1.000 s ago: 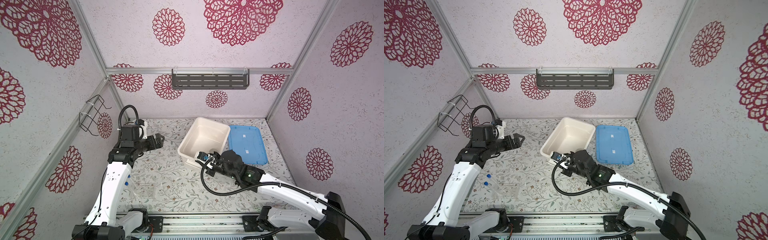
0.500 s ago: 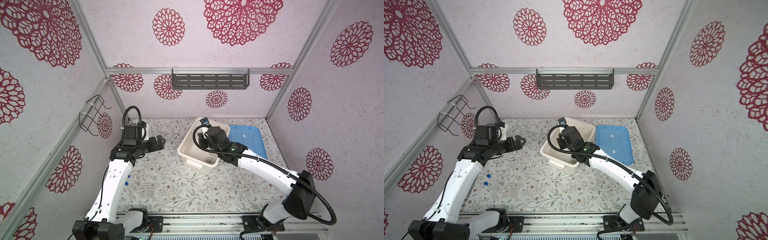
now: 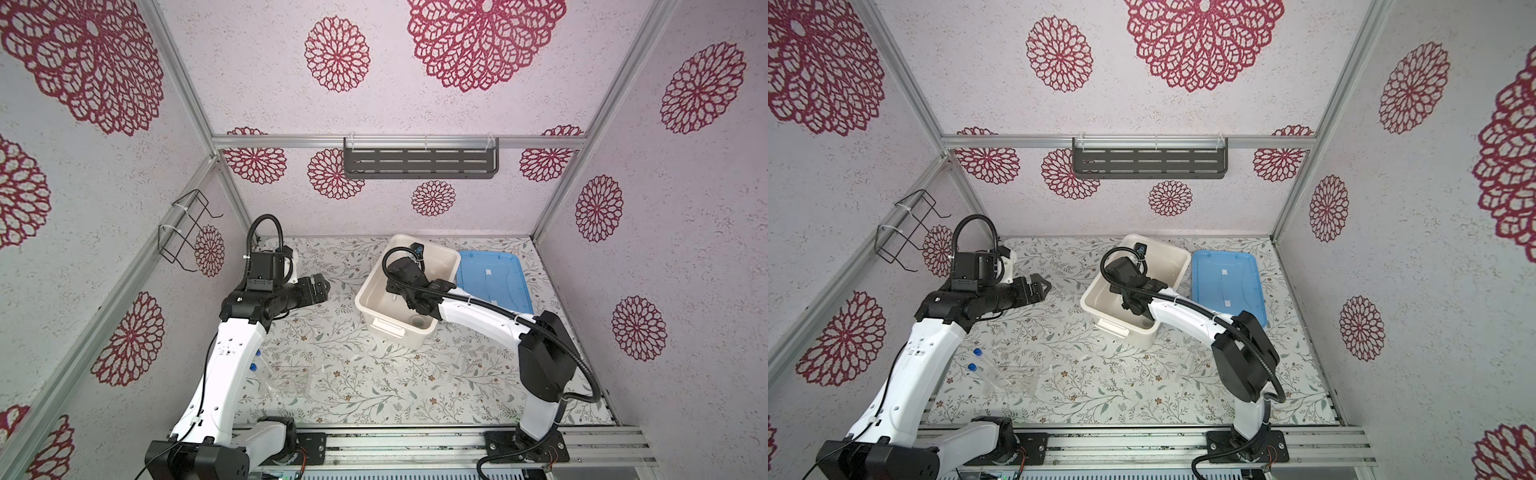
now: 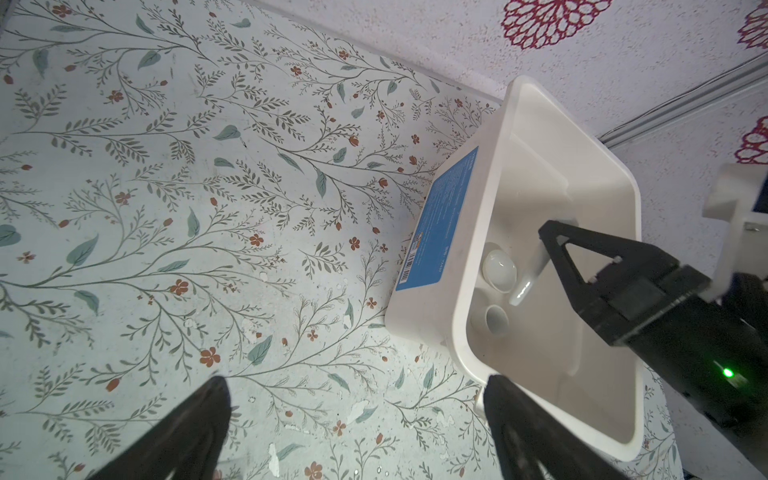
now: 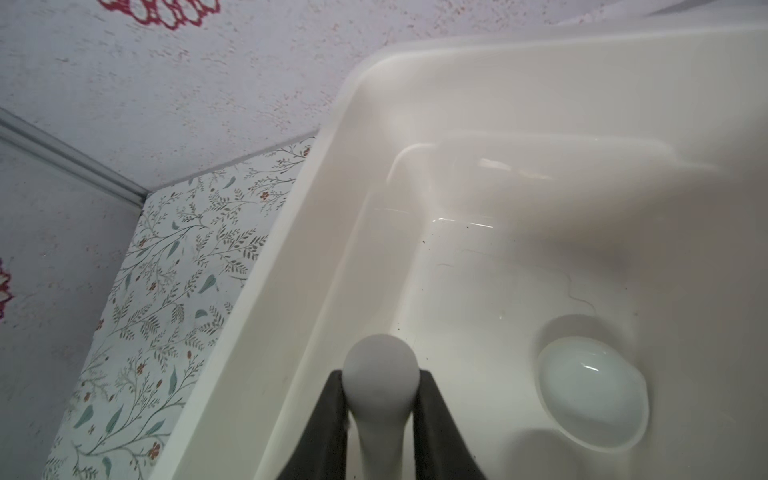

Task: Organize the chemistry lab equipment
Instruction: 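Carry the white stick over the white bin with the right gripper, then lower the stick into the bin and open the right gripper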

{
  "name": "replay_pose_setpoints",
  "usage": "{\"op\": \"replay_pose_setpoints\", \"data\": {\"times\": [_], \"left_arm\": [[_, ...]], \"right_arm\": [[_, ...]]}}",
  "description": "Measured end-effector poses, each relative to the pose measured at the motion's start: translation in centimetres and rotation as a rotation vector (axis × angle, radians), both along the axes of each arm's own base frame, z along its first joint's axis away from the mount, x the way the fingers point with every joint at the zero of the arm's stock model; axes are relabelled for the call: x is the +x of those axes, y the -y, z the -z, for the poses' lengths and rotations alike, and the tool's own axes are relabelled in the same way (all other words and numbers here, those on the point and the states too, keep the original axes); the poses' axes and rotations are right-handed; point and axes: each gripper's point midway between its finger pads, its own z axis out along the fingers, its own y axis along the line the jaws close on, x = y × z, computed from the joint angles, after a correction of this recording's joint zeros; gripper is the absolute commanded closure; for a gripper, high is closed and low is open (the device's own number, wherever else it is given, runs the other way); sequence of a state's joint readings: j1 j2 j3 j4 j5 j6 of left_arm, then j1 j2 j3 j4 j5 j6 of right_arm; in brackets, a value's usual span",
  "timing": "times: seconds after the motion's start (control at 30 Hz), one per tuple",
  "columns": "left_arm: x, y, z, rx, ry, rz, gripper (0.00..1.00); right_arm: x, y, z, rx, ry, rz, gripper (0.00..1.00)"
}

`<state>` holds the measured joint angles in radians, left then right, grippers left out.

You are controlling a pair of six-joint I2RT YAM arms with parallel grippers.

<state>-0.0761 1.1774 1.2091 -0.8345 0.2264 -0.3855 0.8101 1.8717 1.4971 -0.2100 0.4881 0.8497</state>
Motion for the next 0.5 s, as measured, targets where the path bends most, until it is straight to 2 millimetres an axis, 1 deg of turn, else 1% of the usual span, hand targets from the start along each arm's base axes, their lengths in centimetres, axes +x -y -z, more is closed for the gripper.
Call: {"op": "replay_pose_setpoints", "data": {"times": [0.1,0.23,0.37,0.5], "left_arm": [[0.0,0.0,0.1,0.002,-0.003,0.002,0.01],[-0.2,0.0,0.0,0.006,-0.012,0.005,0.00],[-0.2,0.0,-0.5,0.011,-0.007,0.011,0.00],[-0.6,-0.1,-0.4,0.016,-0.021,0.011,0.00]], "right_arm": [[1.4,0.9,1.7,0.001,-0.019,0.066,0.90],[3.0,1.7,3.8,-0.027,-0.035,0.110,0.90],[4.6,1.8,5.2,-0.033,-0.043,0.133,0.89],[5.8,1.8,6.5,-0.032,-0.045,0.147,0.88]]}}
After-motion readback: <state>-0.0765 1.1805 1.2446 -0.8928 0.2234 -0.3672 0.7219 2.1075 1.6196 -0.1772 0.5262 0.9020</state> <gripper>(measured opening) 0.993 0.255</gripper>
